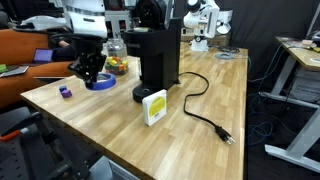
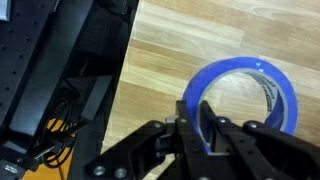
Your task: Move the blue masking tape from the left to the right
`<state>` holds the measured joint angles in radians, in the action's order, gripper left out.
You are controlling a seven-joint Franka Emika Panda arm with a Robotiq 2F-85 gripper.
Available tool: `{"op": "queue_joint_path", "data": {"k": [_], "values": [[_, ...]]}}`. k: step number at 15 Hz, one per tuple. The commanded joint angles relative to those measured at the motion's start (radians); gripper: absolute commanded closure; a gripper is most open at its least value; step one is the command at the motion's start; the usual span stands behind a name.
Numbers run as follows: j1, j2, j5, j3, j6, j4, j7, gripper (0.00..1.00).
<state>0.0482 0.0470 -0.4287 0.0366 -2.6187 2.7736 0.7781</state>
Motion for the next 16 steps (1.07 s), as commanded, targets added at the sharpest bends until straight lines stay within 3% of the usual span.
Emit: {"op": "queue_joint_path", "data": {"k": [1,12,16], "values": [[-0.004,0.001,0.002,0.003,0.003,-0.001,0.001,0.96],[-0.013,-0.105,-0.024,-0.019,-0.080,0.000,0.238,0.96],[-0.019,-0.152,-0.226,-0.002,-0.131,0.000,0.205,0.96]]}}
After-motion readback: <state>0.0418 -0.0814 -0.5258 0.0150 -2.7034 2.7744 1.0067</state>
